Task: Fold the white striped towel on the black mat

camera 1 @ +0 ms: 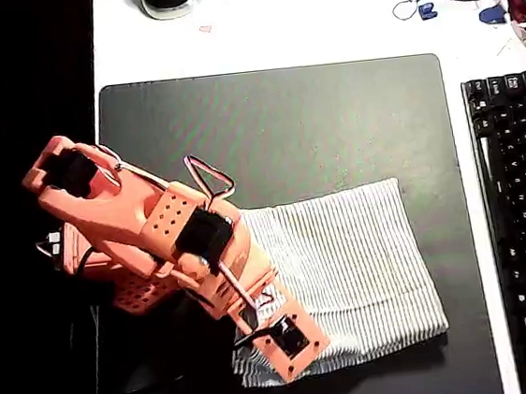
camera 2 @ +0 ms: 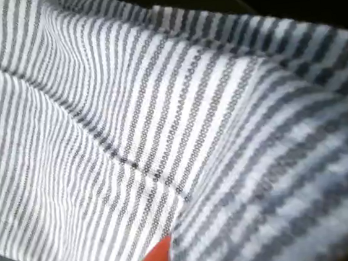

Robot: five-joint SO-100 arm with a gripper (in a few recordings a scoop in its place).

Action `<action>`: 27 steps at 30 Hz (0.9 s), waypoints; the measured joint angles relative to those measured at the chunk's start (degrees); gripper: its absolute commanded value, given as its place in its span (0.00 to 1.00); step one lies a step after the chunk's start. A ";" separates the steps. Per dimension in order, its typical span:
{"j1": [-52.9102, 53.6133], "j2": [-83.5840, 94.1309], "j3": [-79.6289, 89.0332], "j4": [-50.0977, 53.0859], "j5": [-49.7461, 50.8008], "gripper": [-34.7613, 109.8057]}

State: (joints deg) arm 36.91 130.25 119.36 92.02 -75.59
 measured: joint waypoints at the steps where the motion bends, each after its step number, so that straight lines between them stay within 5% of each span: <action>1: 2.11 0.00 0.79 -0.88 -1.93 0.24; 8: 6.68 -2.72 -4.48 1.76 -4.13 0.24; 19: -10.11 -18.37 -21.36 2.46 14.68 0.24; 27: -18.11 -29.53 -24.96 -8.09 23.12 0.24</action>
State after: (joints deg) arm 18.81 100.72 94.39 83.94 -52.47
